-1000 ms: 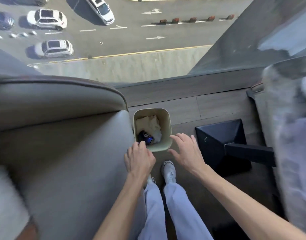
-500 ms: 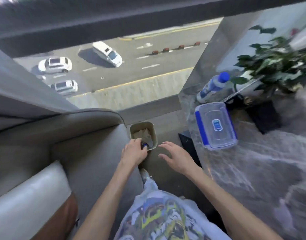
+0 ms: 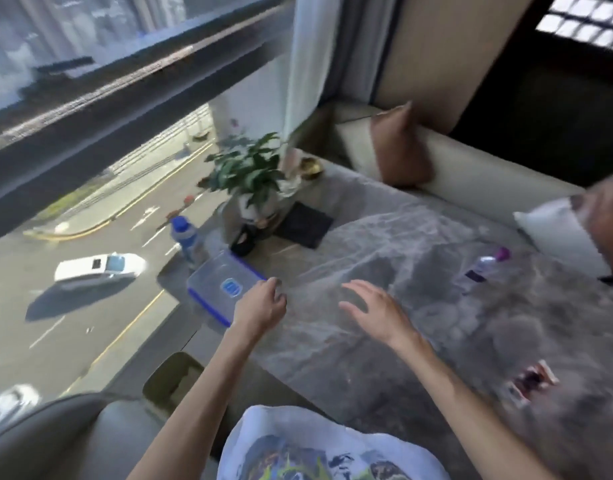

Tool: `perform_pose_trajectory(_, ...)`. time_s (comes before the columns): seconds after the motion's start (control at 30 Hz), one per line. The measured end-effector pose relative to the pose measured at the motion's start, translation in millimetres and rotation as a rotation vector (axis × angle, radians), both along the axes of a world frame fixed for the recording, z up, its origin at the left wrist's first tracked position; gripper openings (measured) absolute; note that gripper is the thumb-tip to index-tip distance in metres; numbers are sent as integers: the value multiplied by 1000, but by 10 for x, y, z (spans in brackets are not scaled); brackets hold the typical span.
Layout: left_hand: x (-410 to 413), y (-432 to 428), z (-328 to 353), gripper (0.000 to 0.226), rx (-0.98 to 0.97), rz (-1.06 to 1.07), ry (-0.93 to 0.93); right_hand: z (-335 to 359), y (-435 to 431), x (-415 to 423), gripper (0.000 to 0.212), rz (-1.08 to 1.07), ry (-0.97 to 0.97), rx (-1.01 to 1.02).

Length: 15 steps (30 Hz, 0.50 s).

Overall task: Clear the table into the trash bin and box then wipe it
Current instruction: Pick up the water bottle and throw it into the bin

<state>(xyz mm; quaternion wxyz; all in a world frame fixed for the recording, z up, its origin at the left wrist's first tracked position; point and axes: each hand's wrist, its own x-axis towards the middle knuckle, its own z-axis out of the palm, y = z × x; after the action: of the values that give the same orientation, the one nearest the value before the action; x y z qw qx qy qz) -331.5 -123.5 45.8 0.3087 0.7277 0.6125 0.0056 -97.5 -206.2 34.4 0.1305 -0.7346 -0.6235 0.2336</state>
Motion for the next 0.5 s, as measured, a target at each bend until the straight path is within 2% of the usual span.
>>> perform_pose_trajectory(0.27,1483,33,118,41,82,-308,-5,102,-825,1213,46,-359,23,25)
perform_pose_trajectory(0.5,1772,317,207,41,123,-490,34,95,-717,1319,46,-466,-11,40)
